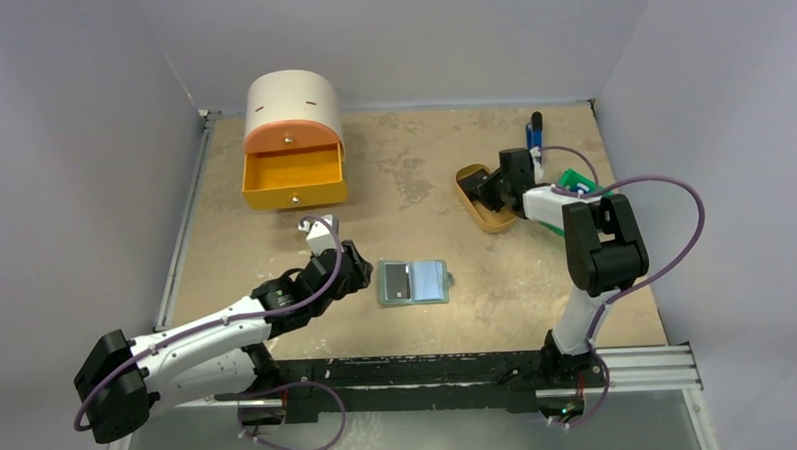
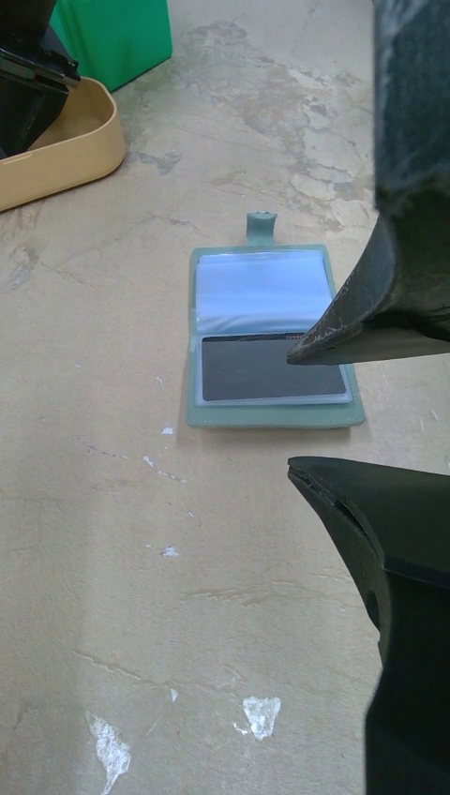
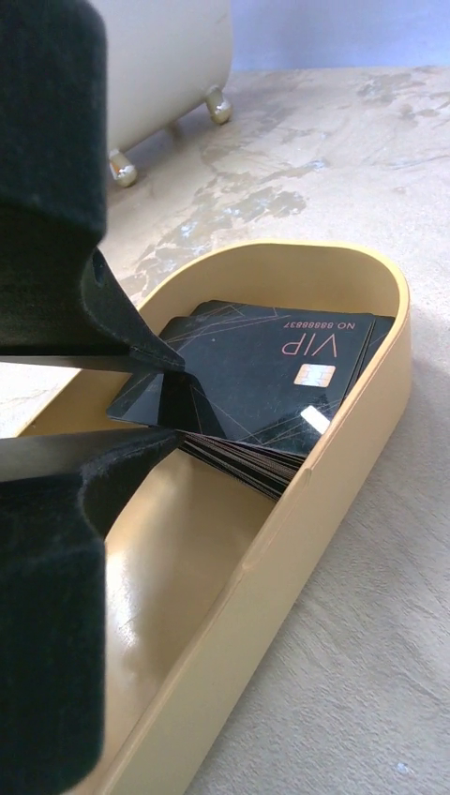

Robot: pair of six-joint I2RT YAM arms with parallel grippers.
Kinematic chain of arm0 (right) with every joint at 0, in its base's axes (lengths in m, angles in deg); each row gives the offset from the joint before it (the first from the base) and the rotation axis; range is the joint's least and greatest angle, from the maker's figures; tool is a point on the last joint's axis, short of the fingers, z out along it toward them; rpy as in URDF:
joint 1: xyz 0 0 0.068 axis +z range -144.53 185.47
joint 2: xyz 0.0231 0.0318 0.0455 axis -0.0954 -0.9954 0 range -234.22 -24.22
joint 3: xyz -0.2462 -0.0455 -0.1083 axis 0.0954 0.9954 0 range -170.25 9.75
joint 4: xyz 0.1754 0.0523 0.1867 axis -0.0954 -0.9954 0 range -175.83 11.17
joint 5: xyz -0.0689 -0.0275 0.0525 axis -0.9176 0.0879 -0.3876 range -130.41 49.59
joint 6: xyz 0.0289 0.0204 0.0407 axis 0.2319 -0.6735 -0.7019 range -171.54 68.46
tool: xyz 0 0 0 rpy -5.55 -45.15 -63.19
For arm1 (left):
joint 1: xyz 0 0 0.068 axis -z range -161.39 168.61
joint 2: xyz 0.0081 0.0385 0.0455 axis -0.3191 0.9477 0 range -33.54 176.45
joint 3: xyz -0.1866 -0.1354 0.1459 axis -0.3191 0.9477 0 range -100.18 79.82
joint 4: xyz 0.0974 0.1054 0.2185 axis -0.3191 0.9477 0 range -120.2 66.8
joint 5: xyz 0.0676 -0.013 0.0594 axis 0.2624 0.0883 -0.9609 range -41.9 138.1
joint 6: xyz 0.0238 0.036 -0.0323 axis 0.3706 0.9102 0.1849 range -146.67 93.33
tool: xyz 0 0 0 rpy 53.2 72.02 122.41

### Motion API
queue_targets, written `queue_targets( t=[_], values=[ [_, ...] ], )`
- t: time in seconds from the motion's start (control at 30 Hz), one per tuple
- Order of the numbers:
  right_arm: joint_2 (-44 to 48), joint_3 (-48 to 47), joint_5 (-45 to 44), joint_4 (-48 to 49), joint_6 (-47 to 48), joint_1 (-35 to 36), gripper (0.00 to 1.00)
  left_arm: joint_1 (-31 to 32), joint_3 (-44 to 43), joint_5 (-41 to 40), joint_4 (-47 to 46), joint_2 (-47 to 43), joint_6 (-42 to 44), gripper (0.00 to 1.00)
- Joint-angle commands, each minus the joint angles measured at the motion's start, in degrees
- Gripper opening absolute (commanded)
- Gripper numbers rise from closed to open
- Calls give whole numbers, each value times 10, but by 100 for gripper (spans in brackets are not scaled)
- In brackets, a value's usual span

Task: Put the credit cards into the card holder
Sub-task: Pick up the credit card from the storage box.

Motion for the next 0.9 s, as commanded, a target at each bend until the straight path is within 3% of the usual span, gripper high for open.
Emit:
queue_targets(
  t=[0.0,0.63,0.87],
  values=[
    [16,17,-2,1,10,-5,27,-1,0,-4,-15,-11,-7,40],
    [52,49,-5,1,17,-8,27,-1,7,-1,-12,-22,-14,39],
    [59,48,-1,7,20,-9,21,0,11,0,-12,-24,-18,39]
  ],
)
